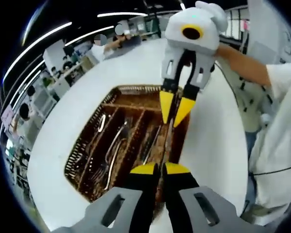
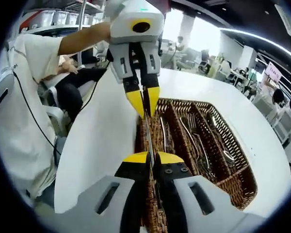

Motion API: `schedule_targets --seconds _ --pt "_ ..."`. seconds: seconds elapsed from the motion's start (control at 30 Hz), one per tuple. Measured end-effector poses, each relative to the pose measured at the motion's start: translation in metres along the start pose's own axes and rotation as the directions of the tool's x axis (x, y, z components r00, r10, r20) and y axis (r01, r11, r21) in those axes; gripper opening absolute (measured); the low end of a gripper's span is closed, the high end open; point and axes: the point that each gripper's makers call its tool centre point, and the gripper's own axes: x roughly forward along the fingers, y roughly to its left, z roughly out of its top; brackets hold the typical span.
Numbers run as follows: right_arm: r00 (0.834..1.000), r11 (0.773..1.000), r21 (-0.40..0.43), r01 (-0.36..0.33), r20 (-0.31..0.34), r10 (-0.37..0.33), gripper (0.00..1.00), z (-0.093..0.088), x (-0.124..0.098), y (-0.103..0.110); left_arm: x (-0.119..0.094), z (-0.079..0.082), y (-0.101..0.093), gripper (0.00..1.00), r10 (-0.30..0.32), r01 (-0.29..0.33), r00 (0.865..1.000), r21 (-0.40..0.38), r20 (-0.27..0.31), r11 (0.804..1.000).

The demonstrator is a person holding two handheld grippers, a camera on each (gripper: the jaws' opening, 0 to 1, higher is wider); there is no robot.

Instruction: Arrange the knives, forks, and spoons in their matching storage slots by inserting each utensil handle-first until every utensil is classified and aligned in the correct compartment

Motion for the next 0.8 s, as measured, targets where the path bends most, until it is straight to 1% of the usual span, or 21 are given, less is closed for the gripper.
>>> schedule_targets --seconds 0.13,0.2,0.33,0.43,0.47,0.5,0.63,0.67,0.7,0.73,0.8 --pt "1.000 1.000 0.015 -0.013 -0.017 0.013 0.05 -0.005 0.005 -0.006 0.007 -0.004 0.008 0.03 -0.009 0.009 1.000 -0.013 -0.007 1.000" --pt "0.999 0.999 0.037 -0.031 -0.021 0.032 0.05 -0.009 0.009 -0.007 0.011 -0.007 0.009 0.03 -0.022 0.022 1.000 -0.032 -0.015 0.999" --pt "0.998 0.997 0.051 -0.056 -0.022 0.057 0.05 -0.015 0.018 -0.008 0.018 -0.015 0.010 0.03 -0.038 0.036 0.998 -0.043 -0.043 0.998" --pt "0.998 0.996 0.058 -0.063 -0.024 0.064 0.05 -0.018 0.021 -0.010 0.022 -0.018 0.011 0.03 -0.037 0.035 0.998 -0.038 -0.054 0.999" --pt "0.996 0.995 0.070 -0.077 -0.027 0.079 0.05 -0.020 0.023 -0.009 0.022 -0.019 0.011 0.03 -0.043 0.040 0.997 -0.044 -0.060 0.998" --pt "0.996 0.995 0.070 -0.078 -0.027 0.080 0.05 -0.021 0.024 -0.010 0.023 -0.019 0.012 0.03 -0.040 0.037 0.998 -0.039 -0.058 0.999" --pt "0.994 0.990 0.097 -0.103 -0.033 0.107 0.05 -0.025 0.027 -0.011 0.029 -0.022 0.016 0.03 -0.059 0.054 0.996 -0.061 -0.070 0.997" --pt "0.992 0.987 0.113 -0.115 -0.041 0.120 0.05 -0.027 0.028 -0.011 0.030 -0.023 0.015 0.03 -0.063 0.059 0.995 -0.062 -0.073 0.996" --pt "0.989 0.983 0.126 -0.134 -0.040 0.140 0.05 -0.027 0.029 -0.012 0.033 -0.025 0.018 0.03 -0.055 0.051 0.996 -0.058 -0.077 0.997" --pt "0.988 0.981 0.135 -0.138 -0.044 0.146 0.05 -0.027 0.030 -0.013 0.034 -0.025 0.019 0.03 -0.059 0.053 0.995 -0.067 -0.081 0.996" --pt "0.987 0.981 0.130 -0.141 -0.056 0.149 0.05 -0.028 0.031 -0.015 0.036 -0.026 0.019 0.03 -0.066 0.060 0.994 -0.073 -0.082 0.996"
